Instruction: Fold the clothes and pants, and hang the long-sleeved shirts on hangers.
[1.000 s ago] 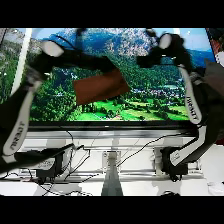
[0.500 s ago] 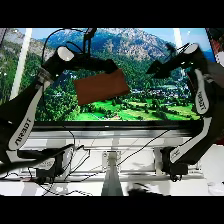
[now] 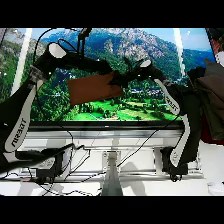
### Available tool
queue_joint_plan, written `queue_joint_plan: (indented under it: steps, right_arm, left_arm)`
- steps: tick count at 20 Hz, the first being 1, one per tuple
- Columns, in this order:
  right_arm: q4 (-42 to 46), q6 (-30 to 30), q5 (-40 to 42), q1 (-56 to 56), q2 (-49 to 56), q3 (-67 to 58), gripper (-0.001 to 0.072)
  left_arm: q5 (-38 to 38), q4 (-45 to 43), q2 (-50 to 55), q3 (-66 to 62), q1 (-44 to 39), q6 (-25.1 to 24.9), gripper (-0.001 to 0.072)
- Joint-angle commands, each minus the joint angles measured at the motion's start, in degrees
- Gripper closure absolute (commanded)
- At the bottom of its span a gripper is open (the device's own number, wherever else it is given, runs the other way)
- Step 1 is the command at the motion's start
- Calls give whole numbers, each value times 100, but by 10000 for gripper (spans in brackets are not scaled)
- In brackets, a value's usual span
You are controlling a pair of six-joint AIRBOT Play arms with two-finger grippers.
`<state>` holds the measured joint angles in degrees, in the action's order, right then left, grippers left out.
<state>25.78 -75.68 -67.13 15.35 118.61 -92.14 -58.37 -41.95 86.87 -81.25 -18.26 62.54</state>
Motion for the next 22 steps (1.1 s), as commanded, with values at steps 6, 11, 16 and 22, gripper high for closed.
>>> queue_joint_plan:
  steps: [6, 11, 16, 22]
  right_arm:
    - [2249, -459, -848, -651, -1244, -1281, 690]
    - [3495, -772, -1209, -1836, -2973, -1491, 690]
    - [3969, -780, -1648, -2570, -3366, -1419, 690]
    - [3915, -778, -1021, -2422, -3324, -758, 689]
  left_arm:
    - [-382, -4, -1084, -9, 990, -459, 52]
    - [-382, -4, -2330, -9, 1810, -455, 52]
    - [-387, -2, -2750, -7, 1897, -452, 52]
    - [-382, -4, -2608, -2, 1884, -452, 52]
